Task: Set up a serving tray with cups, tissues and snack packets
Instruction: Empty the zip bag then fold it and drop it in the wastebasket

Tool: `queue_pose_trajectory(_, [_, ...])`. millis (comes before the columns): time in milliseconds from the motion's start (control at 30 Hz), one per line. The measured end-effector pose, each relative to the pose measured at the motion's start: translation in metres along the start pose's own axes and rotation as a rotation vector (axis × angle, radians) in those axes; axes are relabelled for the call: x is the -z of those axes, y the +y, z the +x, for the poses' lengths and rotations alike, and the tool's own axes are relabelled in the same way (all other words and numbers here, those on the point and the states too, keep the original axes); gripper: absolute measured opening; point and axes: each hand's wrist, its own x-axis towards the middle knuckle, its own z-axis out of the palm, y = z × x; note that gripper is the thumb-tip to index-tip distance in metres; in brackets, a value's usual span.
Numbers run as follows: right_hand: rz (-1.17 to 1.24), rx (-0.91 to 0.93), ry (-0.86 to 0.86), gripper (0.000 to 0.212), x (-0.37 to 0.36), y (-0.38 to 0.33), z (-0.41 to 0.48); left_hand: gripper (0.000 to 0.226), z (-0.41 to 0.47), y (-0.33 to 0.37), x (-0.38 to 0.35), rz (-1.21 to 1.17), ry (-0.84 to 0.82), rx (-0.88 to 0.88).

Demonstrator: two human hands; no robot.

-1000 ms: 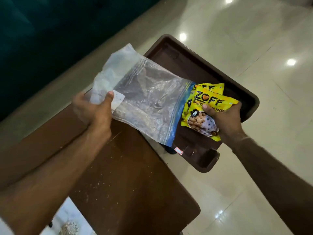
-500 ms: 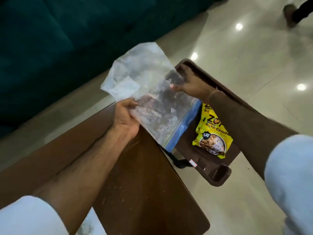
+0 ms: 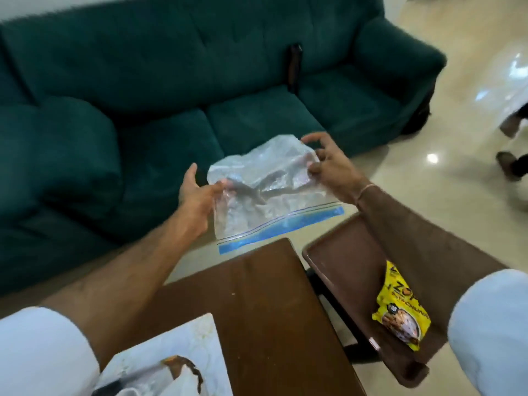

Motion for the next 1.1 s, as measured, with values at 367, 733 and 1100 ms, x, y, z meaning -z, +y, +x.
queue_pose_trajectory(367, [-0.673,0.339,0.027,0.006,-0.161,-0.314,-0.067,0.025,-0.117,0.233,0.233,0.380,0.098,-0.348])
queue_pose_trajectory(733, [-0.977,0.860,-0.172,0.020,-0.322,-0.535,-0.167,0.047,-0.251,0.343,0.384,0.905,-0.038,-0.698])
queue_pose_trajectory(1100, [0.088,0.083,-0.758,0.084,-0.443,-0.468,-0.206,0.054,-0.309,0.287,0.520,-0.095,-0.052,-0.490])
